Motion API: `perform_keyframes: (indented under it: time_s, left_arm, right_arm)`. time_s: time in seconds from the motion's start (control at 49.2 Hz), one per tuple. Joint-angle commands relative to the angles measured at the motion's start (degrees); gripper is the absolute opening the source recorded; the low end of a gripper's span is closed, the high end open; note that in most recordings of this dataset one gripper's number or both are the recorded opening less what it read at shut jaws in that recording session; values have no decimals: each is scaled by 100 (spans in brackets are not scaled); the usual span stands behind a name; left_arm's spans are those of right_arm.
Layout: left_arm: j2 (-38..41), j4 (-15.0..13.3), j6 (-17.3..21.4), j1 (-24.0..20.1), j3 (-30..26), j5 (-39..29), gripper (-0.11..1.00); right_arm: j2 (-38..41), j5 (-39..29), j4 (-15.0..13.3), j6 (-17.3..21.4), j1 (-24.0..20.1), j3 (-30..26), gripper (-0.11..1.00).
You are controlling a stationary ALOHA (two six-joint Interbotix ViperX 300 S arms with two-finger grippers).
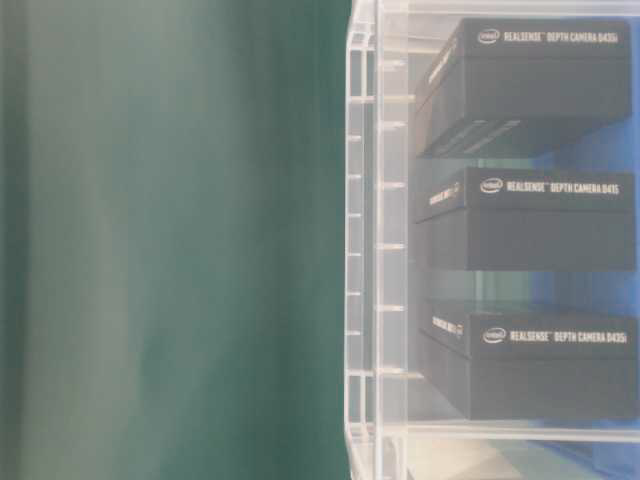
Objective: Take the box out of the case with the right arm.
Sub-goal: 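Move the open right gripper over the middle black box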
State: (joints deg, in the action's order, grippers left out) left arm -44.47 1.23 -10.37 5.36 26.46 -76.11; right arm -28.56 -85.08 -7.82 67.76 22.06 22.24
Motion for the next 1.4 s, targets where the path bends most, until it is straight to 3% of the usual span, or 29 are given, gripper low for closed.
perform_keyframes:
  time_s: [0.0, 0.284, 0.447, 0.813, 1.199, 1.382]
  left_arm:
    - [35, 18, 9, 18, -141, 26, 2]
    - [53, 26, 44, 18, -141, 26, 2]
    - [62, 18, 35, 18, -141, 26, 2]
    - [18, 18, 44, 18, -141, -132, 2]
    - [-9, 18, 44, 18, -132, -229, 2]
    - [-9, 26, 44, 18, -132, -229, 2]
  right_arm:
    - [-18, -18, -26, 9, 0, -44, 96]
    - [88, 26, 158, 97, -26, -105, 96]
    - [589, 202, 185, 598, -237, -439, 96]
    - [2470, 316, 62, 1283, -993, -2294, 95]
    - [3964, 325, 35, 1230, -1195, -4087, 95]
    - [4271, 325, 44, 1037, -1195, -4421, 95]
